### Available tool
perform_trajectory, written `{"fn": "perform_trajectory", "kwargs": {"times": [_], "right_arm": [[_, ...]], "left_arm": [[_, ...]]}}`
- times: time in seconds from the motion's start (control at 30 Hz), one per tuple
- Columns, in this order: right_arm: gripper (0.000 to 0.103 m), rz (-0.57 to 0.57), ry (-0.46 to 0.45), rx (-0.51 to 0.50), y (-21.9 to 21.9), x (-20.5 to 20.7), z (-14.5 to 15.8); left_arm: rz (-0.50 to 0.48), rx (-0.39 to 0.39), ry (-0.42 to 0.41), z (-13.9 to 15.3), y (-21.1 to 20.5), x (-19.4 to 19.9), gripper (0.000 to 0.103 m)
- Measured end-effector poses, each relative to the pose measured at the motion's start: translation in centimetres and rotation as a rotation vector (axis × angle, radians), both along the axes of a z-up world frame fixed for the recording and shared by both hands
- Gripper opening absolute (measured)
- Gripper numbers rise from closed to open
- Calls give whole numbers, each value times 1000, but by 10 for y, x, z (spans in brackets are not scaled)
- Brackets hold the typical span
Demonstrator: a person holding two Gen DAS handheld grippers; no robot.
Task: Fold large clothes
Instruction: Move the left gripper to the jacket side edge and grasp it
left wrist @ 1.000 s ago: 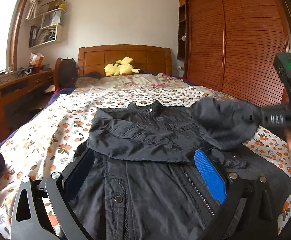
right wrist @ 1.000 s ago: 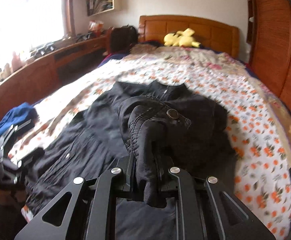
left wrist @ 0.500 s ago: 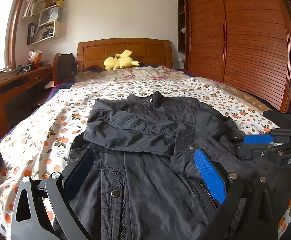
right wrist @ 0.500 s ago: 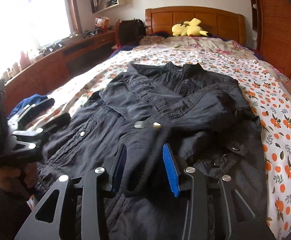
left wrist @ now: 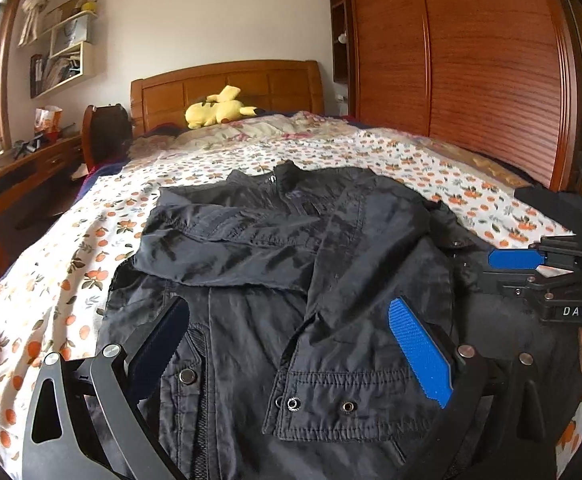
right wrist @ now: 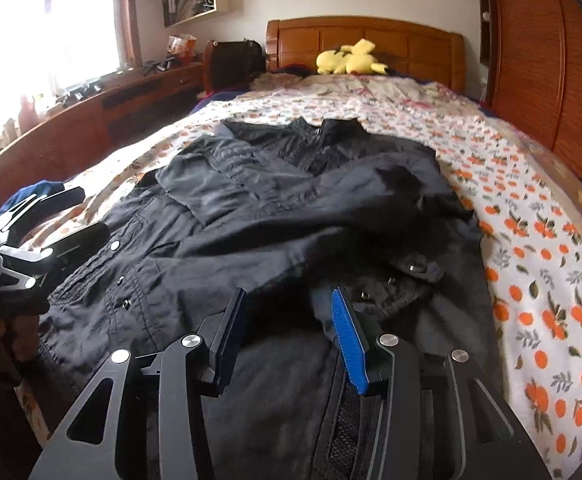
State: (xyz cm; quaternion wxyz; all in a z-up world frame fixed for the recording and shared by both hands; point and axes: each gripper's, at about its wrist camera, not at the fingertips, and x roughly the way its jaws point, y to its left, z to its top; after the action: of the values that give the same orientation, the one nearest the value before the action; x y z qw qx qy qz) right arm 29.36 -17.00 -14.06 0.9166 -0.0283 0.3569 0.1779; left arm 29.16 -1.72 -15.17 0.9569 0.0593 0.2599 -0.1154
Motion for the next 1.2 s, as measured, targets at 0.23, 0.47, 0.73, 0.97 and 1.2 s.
{"fn": "perform_trajectory", "kwargs": {"times": [0.23, 0.47, 0.73, 0.97, 1.2], "right_arm": [[42, 19, 17, -25, 5, -2, -13], [49, 24, 6, -9, 2, -5, -7], [55, 41, -32, -2, -4, -18, 4], [55, 41, -45, -15, -11, -28, 5], [56, 38, -52, -33, -16, -35, 3]], "left_arm": [[3, -4, 75, -14, 6, -2, 101], [14, 32, 180, -30, 11, -5, 97], [21, 60, 305, -54, 5, -3, 68], [27, 73, 338, -63, -1, -4, 61], [2, 48, 359, -66, -7, -6, 41]]}}
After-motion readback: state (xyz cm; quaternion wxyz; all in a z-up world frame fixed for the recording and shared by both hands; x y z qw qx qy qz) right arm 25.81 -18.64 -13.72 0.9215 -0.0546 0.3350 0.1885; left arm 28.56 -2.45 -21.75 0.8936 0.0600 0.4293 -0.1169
